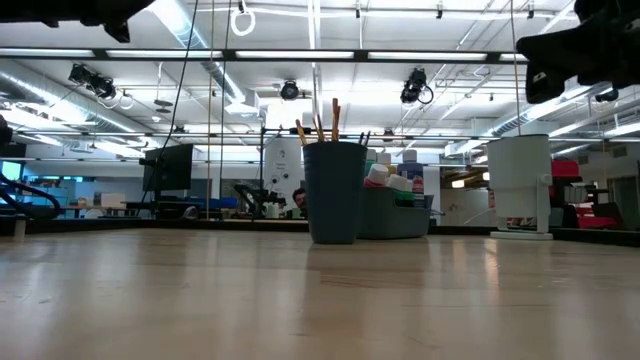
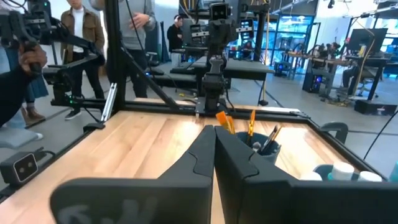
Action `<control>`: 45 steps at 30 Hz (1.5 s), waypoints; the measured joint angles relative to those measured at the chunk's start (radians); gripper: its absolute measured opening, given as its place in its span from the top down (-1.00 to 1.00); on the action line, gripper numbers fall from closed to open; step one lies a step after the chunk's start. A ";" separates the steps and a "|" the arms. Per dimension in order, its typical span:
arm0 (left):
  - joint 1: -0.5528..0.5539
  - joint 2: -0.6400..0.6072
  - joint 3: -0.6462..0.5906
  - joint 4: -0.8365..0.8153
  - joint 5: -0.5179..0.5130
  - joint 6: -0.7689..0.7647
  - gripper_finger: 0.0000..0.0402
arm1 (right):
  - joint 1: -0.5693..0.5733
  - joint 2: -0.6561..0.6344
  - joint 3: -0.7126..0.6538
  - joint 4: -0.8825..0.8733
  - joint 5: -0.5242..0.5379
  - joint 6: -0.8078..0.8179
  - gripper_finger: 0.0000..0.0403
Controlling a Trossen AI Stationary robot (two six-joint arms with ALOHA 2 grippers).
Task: Pick & Place Paint Supplies
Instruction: Return to Home Position
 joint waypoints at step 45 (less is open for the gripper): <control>0.000 -0.130 -0.306 0.133 0.046 -0.017 0.95 | 0.000 0.001 -0.091 0.121 -0.018 0.014 0.96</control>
